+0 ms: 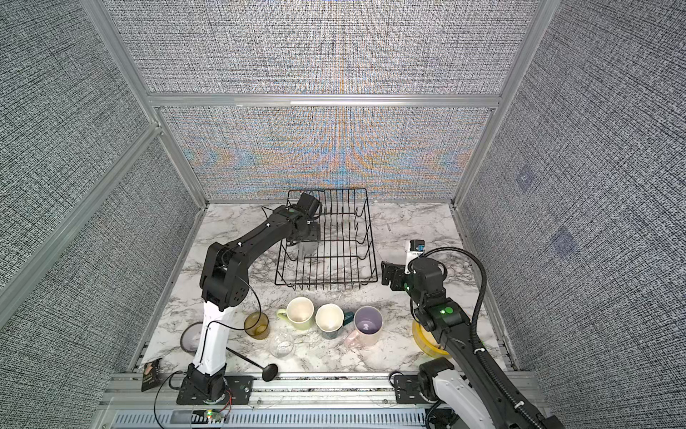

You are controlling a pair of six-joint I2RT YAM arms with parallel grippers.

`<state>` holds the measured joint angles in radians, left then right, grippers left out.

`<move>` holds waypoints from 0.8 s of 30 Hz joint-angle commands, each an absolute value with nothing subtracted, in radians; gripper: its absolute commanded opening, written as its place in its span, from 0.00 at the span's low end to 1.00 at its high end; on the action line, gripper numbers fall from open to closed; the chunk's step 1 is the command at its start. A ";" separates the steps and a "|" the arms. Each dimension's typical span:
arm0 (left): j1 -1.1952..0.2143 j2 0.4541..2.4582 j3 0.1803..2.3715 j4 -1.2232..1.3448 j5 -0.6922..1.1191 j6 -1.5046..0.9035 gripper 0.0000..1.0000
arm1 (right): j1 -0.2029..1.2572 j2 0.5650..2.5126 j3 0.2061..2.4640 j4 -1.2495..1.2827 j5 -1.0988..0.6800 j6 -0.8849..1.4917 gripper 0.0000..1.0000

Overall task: Load cups into a dish rack
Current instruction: Place the cup upside down at the dish rack.

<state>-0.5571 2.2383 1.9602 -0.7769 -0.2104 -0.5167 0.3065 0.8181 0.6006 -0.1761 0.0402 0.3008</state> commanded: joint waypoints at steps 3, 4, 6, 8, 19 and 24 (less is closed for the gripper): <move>-0.568 2.203 1.936 -0.752 -0.192 -0.513 0.93 | 0.307 0.828 0.620 -0.244 0.023 0.305 0.94; -0.570 2.201 1.935 -0.744 -0.180 -0.507 0.96 | 0.306 0.828 0.620 -0.247 0.021 0.307 0.94; -0.574 2.195 1.937 -0.741 -0.167 -0.502 0.96 | 0.306 0.833 0.610 -0.229 0.010 0.308 0.94; -0.576 2.198 1.940 -0.744 -0.157 -0.510 0.96 | 0.306 0.842 0.615 -0.233 0.006 0.313 0.94; -0.575 2.183 1.935 -0.769 -0.230 -0.517 0.94 | 0.307 0.880 0.652 -0.287 -0.033 0.313 0.93; -0.576 2.184 1.939 -0.794 -0.284 -0.541 0.92 | 0.307 0.888 0.648 -0.272 -0.051 0.311 0.90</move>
<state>-0.5755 2.1925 1.9343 -0.7609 -0.2298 -0.5236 0.3065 0.8856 0.6365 -0.2779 -0.0338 0.3130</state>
